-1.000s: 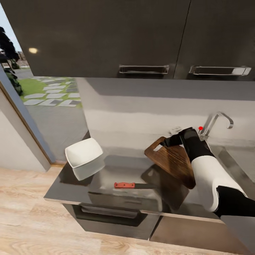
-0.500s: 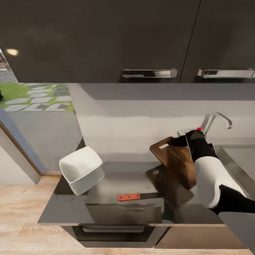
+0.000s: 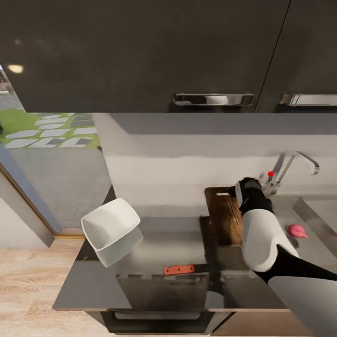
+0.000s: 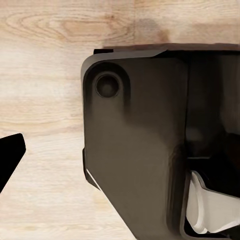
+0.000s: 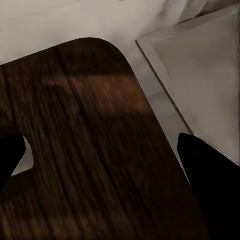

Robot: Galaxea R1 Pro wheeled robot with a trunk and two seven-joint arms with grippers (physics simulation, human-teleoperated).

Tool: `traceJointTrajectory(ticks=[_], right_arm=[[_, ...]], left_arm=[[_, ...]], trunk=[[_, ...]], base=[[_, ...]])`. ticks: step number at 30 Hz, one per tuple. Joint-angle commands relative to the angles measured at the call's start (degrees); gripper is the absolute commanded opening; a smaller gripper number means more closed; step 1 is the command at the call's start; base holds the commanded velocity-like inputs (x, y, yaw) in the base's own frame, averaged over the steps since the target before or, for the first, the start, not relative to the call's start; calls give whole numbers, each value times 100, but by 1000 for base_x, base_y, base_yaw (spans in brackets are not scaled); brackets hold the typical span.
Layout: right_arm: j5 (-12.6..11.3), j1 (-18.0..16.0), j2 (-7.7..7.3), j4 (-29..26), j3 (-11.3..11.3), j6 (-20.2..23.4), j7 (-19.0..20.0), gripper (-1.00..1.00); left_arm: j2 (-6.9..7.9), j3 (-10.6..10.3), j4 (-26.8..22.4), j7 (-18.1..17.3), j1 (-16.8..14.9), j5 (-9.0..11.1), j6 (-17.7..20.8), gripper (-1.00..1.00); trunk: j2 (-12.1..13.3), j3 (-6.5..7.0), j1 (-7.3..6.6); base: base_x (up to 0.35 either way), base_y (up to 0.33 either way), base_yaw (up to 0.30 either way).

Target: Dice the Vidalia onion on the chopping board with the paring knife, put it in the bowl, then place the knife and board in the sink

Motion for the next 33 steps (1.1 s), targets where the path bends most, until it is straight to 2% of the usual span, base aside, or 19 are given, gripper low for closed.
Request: traceJointTrajectory(ticks=[1,2,5,6,9,10,12,13,16,23,33], right_arm=[[-259,-8,33,4,-56,-62,-292,-100],[-791,-8,59,14,-92,-207,-767,-100],[-1533,-8,71,12,-112,-360,-1508,-100],[-1885,-8,71,12,-117,-481,-1921,-100],[-2484,-7,74,10,-108,-931,-2768,-100],[-2557,-7,74,9,-105,-1016,-2907,-100],[-2778,-7,84,8,-91,-1401,-3499,-100],[-2832,-8,112,10,-87,-1564,-3733,-100],[-2867,-6,219,-16,-89,-1709,-3941,-100],[-2876,-2,272,-45,-96,-1752,-4056,-100],[-2870,1,262,-66,-122,-1756,-4124,-100]], left_arm=[[-7,-4,1,-4,-2,5,-16,100],[-21,-4,2,-4,-2,5,-16,100],[-30,-4,5,-4,-2,5,-16,100],[-31,-4,7,-4,-2,5,-16,100],[-31,-4,8,-4,-2,5,-16,100],[-31,-4,8,-4,-2,5,-16,100],[-30,-4,9,-4,-2,5,-16,100],[-30,-4,9,-4,-2,5,-16,100],[-29,-4,9,-4,-2,5,-16,100],[-29,-4,9,-4,-2,5,-16,100],[-29,-4,9,-4,-2,5,-16,100]], trunk=[[-11,-11,3],[-11,-11,3],[-11,-11,3],[-11,-11,3],[-11,-11,3],[-11,-11,3],[-11,-11,3],[-11,-11,3],[-11,-11,3],[-11,-10,3],[-11,17,3]], base=[[5,5,0],[2,2,0],[0,0,0],[0,0,0],[0,0,0],[0,0,0],[0,0,0],[0,0,0],[0,0,0],[0,0,-29],[0,0,-234]])
